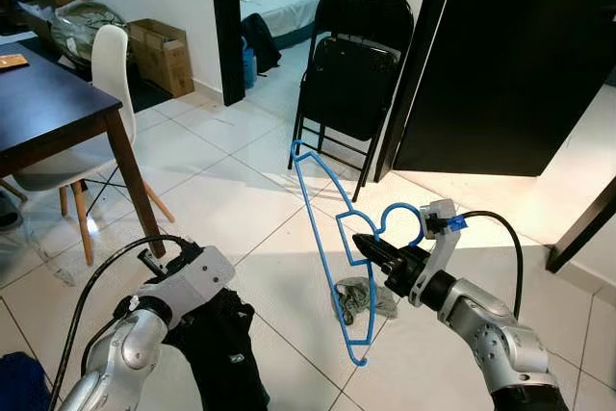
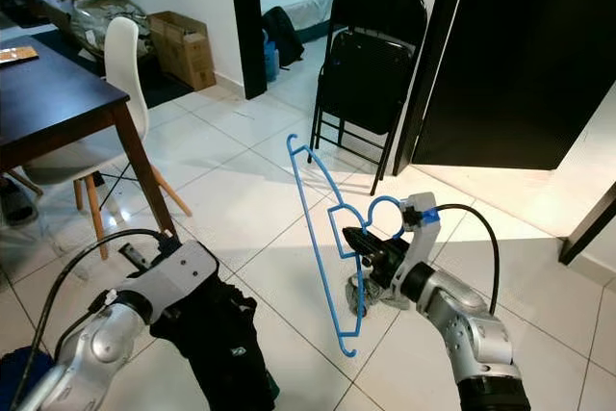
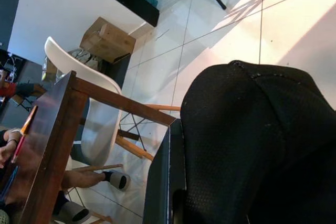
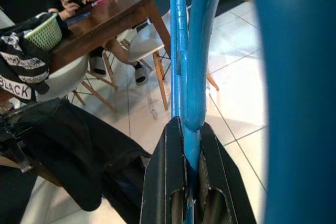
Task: Hang hanger
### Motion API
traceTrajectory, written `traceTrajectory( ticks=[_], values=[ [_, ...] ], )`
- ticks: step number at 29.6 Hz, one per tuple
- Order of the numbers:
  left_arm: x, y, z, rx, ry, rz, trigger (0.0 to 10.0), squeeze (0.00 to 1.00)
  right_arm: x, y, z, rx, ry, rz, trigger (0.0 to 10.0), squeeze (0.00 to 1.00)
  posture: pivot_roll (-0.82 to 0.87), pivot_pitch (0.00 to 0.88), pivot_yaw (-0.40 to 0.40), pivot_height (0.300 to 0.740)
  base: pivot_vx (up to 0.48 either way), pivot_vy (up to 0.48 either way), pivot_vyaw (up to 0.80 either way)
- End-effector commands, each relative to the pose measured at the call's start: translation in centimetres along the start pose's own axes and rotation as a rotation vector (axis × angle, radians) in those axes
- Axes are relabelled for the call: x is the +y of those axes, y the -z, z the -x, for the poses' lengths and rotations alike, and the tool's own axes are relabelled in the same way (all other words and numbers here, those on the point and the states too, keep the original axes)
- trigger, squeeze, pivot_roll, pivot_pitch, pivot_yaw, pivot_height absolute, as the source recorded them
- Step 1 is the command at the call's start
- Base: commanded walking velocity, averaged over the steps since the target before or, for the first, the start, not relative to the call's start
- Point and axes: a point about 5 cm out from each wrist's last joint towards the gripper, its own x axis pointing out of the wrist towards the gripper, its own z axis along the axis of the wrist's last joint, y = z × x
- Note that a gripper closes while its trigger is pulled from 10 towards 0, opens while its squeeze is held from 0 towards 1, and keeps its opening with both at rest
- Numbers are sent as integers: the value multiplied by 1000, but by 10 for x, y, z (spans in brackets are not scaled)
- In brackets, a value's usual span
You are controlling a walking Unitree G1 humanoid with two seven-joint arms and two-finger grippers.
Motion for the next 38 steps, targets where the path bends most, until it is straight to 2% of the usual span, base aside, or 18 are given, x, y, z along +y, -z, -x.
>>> traceTrajectory(
  ticks=[1, 11, 12, 13, 18, 20, 21, 23, 24, 25, 26, 27, 28, 30, 31, 32, 36, 38],
  values=[
    [6, -1, 4, -16, -8, -12, 10000, 0, 2, -2, 2, -24, 5, 4, 10000, 0, 9, 0, -10, 740, 0, 0, 0],
    [4, -5, 8, -39, 4, -2, 10000, 0, 3, -4, 5, -29, 9, 8, 10000, 0, 11, 0, -14, 740, 0, 0, 0],
    [3, -9, 9, -61, 5, -32, 10000, 0, 2, -5, 6, -29, 9, 10, 10000, 0, 16, 0, -15, 740, 0, 0, 0],
    [2, -7, 10, -46, 15, 13, 10000, 0, 2, -6, 6, -29, 9, 10, 10000, 0, 6, 0, -13, 740, 0, 0, 0],
    [5, -8, 12, -43, -14, 25, 10000, 0, 2, -7, 8, -24, 11, 21, 10000, 0, -3, 0, -11, 740, 0, 0, 0],
    [7, -6, 13, 4, -31, 40, 10000, 0, -1, -10, 8, -38, 35, 16, 10000, 0, 3, 0, -14, 740, 0, 0, 0],
    [11, -4, 12, 61, -37, 119, 10000, 0, -5, -14, 8, -53, 68, 16, 10000, 0, 4, 0, -15, 740, 0, 0, 0],
    [11, -4, 12, 61, -37, 119, 10000, 0, -5, -14, 8, -53, 68, 16, 10000, 0, 4, 0, -15, 740, 0, 0, 0],
    [27, -2, 7, 105, -131, 366, 10000, 0, -9, -17, 7, -57, 105, 21, 10000, 0, 12, 0, -20, 740, 0, 0, 0],
    [27, -2, 7, 105, -131, 366, 10000, 0, -9, -17, 7, -57, 105, 21, 10000, 0, 12, 0, -20, 740, 0, 0, 0],
    [41, 0, 3, 121, -229, 582, 10000, 0, -13, -20, 5, -57, 138, 35, 10000, 0, 12, 0, -19, 740, 0, 0, 0],
    [41, 0, 3, 121, -229, 582, 10000, 0, -13, -20, 5, -57, 138, 35, 10000, 0, 12, 0, -19, 740, 0, 0, 0],
    [55, 8, -1, 136, -341, 833, 10000, 0, -18, -23, 4, -55, 181, 81, 10000, 0, 14, 0, -17, 740, 0, 0, 0],
    [55, 8, -1, 136, -341, 833, 10000, 0, -18, -23, 4, -55, 181, 81, 10000, 0, 14, 0, -17, 740, 0, 0, 0],
    [64, 10, -3, 85, -395, 1018, 10000, 0, -21, -26, 3, -53, 210, 120, 10000, 0, 13, 0, -17, 740, 0, 0, 0],
    [62, 15, -2, 78, -377, 1064, 10000, 0, -23, -32, 5, -63, 229, 145, 10000, 0, 9, 0, -21, 740, 0, 0, 0],
    [54, 15, 5, 20, -292, 1080, 10000, 0, -22, -36, 8, -69, 229, 167, 10000, 0, 8, 0, -22, 740, 0, 0, 0],
    [47, 10, 19, -45, -249, 1096, 10000, 0, -21, -28, 5, -39, 220, 190, 10000, 0, 16, 0, -29, 740, 152, 0, 0]
  ],
)
